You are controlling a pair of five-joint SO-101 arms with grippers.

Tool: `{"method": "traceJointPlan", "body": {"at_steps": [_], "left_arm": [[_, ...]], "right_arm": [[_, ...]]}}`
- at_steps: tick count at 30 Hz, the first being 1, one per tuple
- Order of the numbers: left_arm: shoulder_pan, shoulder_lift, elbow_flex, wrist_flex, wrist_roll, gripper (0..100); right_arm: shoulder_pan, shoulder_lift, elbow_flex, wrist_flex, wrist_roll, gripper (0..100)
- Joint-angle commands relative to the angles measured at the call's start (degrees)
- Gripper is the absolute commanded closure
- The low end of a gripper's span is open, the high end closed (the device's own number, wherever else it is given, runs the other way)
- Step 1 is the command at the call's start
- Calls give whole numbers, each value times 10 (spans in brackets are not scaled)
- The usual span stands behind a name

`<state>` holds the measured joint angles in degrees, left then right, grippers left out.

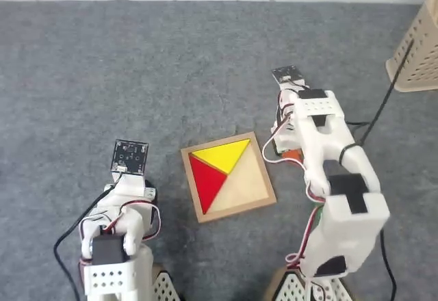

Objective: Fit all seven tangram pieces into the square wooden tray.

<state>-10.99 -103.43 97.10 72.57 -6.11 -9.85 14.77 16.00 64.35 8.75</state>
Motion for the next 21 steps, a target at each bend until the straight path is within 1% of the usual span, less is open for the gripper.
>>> {"method": "traceJointPlan", "body": {"at_steps": [1, 8, 15, 17, 21], "left_arm": [[1, -13, -5, 0, 4, 929], [1, -13, -5, 0, 4, 929], [1, -13, -5, 0, 4, 929], [1, -13, -5, 0, 4, 929], [1, -13, -5, 0, 4, 929]], "right_arm": [[8, -94, 22, 7, -14, 988], [-6, -167, 66, 7, -11, 976], [-8, -114, 64, -29, 0, 868], [-9, -92, 51, -27, 19, 838], [-4, -78, 20, 7, 14, 800]]}}
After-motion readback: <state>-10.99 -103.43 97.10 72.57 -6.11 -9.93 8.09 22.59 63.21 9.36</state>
